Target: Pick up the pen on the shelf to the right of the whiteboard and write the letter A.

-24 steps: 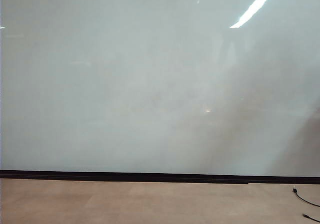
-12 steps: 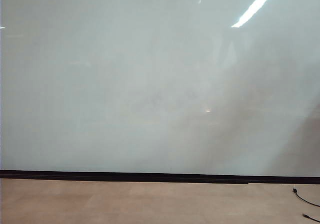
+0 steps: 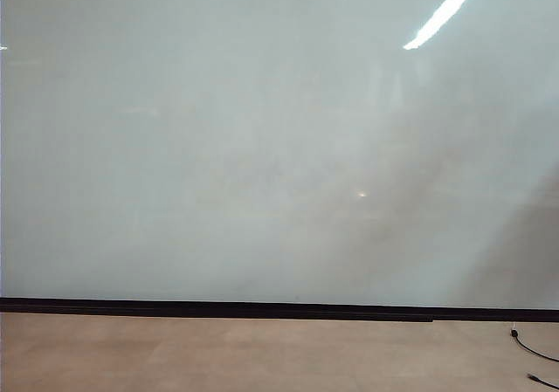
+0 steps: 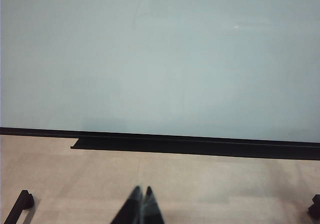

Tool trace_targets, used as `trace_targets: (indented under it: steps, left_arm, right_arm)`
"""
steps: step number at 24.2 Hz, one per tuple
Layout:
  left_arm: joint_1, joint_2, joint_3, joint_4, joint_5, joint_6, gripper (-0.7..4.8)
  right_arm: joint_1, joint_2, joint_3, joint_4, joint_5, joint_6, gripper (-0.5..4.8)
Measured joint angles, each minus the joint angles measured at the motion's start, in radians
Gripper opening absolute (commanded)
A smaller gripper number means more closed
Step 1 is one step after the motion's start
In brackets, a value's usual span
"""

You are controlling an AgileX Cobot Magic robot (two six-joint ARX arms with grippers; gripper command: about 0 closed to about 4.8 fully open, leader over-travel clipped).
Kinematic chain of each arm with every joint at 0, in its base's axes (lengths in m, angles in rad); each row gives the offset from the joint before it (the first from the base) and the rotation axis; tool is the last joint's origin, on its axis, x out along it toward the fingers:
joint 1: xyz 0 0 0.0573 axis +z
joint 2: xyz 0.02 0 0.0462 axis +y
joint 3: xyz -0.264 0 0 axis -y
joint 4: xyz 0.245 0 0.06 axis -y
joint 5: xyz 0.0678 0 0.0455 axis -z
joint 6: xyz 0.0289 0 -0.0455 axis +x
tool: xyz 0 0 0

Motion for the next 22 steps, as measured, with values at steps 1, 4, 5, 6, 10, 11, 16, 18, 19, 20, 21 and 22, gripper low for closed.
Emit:
trace_targets:
  steps: [1,4,5,6,10,11,16,18,19,20,21,22]
  left_arm:
    - [0.000,0.000,0.000,0.000,0.000,0.000,-0.05]
    - [0.000,0.000,0.000,0.000,0.000,0.000,-0.04]
    - [0.000,0.000,0.000,0.000,0.000,0.000,-0.04]
    - [0.000,0.000,0.000,0.000,0.000,0.000,-0.04]
    - [0.000,0.000,0.000,0.000,0.000,0.000,-0.04]
    - [0.000,0.000,0.000,0.000,0.000,0.000,-0.05]
    - [0.000,0.000,0.000,0.000,0.000,0.000,-0.05]
    - [0.000,0.000,0.000,0.000,0.000,0.000,-0.04]
    - [0.000,0.000,0.000,0.000,0.000,0.000,-0.04]
    - [0.000,0.000,0.000,0.000,0.000,0.000,-0.05]
    - [0.000,0.000,0.000,0.000,0.000,0.000,-0.05]
    - [0.000,0.000,0.000,0.000,0.000,0.000,-0.05]
  right_arm:
    - [0.007,-0.029,-0.030,0.000,0.039,-0.001,-0.05]
    - [0.041,-0.148,-0.143,0.000,0.183,-0.002,-0.05]
    - [0.054,-0.195,-0.183,0.001,0.235,-0.002,-0.05]
    - [0.066,-0.230,-0.212,0.002,0.271,-0.002,-0.05]
    - [0.149,-0.424,-0.345,-0.002,0.440,-0.004,-0.05]
    - [0.175,-0.481,-0.378,-0.004,0.473,-0.005,-0.05]
    - [0.361,-0.777,-0.459,-0.185,0.520,-0.029,-0.05]
    - [0.439,-0.844,-0.455,-0.246,0.509,-0.060,-0.05]
    - [0.481,-0.877,-0.453,-0.283,0.510,-0.074,-0.05]
    - [0.531,-0.916,-0.453,-0.320,0.505,-0.092,-0.05]
    - [0.591,-0.948,-0.453,-0.349,0.494,-0.114,-0.05]
    - [0.639,-0.966,-0.451,-0.370,0.483,-0.129,-0.05]
